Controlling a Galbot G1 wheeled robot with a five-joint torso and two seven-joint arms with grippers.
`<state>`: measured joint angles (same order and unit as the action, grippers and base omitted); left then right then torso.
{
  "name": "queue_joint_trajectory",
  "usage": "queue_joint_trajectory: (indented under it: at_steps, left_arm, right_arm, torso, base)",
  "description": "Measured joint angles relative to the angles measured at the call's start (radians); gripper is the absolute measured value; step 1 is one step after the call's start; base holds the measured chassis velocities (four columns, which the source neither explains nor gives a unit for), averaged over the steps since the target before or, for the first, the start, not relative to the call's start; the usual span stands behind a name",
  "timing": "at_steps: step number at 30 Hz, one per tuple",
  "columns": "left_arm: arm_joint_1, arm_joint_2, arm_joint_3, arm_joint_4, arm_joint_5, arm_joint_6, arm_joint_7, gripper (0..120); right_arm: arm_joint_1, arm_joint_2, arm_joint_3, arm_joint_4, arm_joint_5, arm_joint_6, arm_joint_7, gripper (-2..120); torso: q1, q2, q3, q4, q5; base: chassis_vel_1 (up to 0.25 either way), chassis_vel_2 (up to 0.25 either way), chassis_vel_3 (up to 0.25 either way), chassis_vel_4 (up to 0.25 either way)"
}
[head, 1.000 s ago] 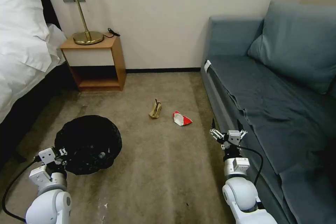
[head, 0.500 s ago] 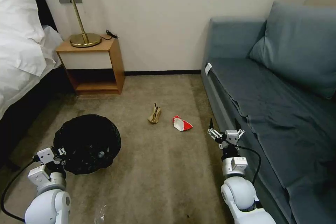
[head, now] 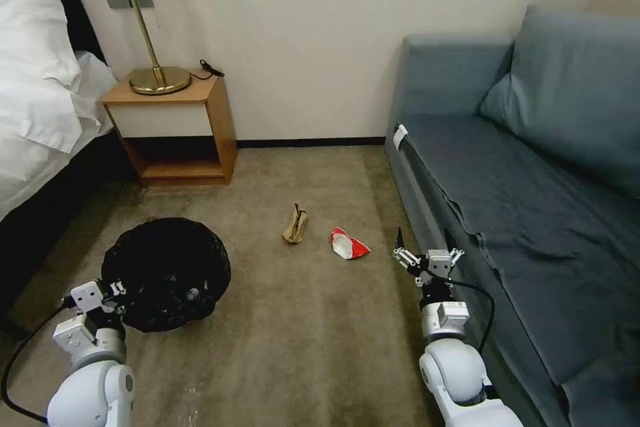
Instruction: Pick up the trash bin, then pick up the garbage on the floor and place it into the trash bin.
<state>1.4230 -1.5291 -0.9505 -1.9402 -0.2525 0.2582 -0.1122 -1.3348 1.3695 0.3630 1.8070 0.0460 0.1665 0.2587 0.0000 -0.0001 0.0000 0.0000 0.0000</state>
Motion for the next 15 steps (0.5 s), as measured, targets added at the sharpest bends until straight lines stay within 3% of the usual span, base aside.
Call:
queue_joint_trajectory:
  at_steps: [15]
  left_arm:
    - [0.005,0.003,-0.006,-0.010,-0.004,-0.001,0.000,4]
  right_arm:
    - [-0.012,0.001,-0.018,-0.007,-0.015,0.010,-0.003,100]
  torso:
    - [0.000,0.000,0.000,0.0000,0.0000]
  base:
    - [-0.078,0.074,0.079,-0.076]
